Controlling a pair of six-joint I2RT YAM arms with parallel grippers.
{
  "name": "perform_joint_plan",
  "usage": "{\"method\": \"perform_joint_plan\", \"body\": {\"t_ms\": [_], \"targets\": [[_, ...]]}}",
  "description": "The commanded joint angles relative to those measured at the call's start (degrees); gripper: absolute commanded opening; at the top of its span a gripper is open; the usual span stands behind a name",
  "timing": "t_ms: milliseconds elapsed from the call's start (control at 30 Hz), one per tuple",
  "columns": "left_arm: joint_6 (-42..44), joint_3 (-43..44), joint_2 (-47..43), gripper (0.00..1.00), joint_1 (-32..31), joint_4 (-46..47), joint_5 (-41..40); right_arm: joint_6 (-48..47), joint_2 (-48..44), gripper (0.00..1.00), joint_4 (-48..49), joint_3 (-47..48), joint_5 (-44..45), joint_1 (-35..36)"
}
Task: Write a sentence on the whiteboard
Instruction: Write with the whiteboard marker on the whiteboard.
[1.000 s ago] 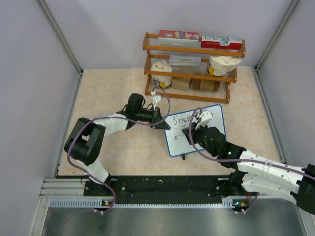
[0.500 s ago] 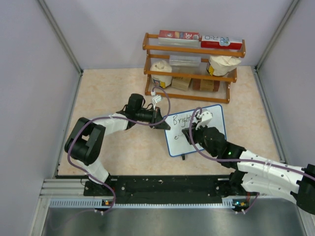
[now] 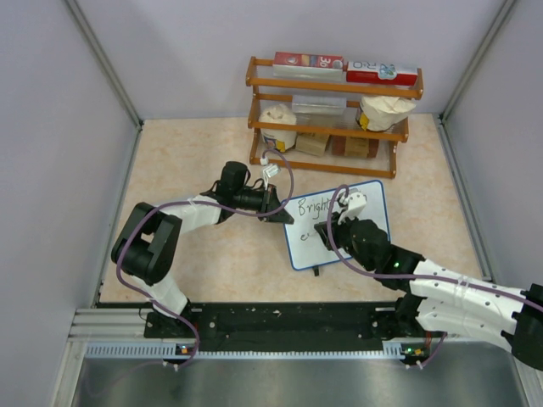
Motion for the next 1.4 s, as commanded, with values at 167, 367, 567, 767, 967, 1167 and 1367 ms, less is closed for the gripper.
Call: {"method": "perform_joint_plan", "body": {"t_ms": [167, 367, 567, 767, 967, 1167, 1367], "targets": [[8.15, -0.84, 1.78, 0.00, -1.03, -3.71, -9.22, 0.81, -1.08, 0.00, 0.02, -0.73, -0.23, 0.14], [8.15, -0.84, 1.87, 0.00, -1.12, -3.71, -9.22, 0.90, -1.87, 0.00, -0.24, -1.34, -0.24, 0.14], [8.15, -0.84, 1.78, 0.00, -1.03, -3.71, -9.22, 0.99, -1.79, 0.00, -0.24, -1.43, 0.20, 0.14], [8.23, -0.84, 1.69, 0.00, -1.12, -3.80, -9.22, 0.72, -1.96, 0.00, -0.51, -1.25, 1.52, 0.14], [8.23, -0.84, 1.69, 0.00, -1.03, -3.80, -9.22, 0.29, -2.05, 0.00, -0.33, -0.64, 3.10, 0.06], [8.23, -0.84, 1.69, 0.00, -1.03, -3.88, -9.30, -0.42, -1.52, 0.00, 0.37, 0.41, 4.42, 0.06], [8.23, -0.84, 1.60, 0.00, -1.03, -3.88, -9.30, -1.21, -0.47, 0.00, 1.08, 1.64, 5.30, -0.12]]}}
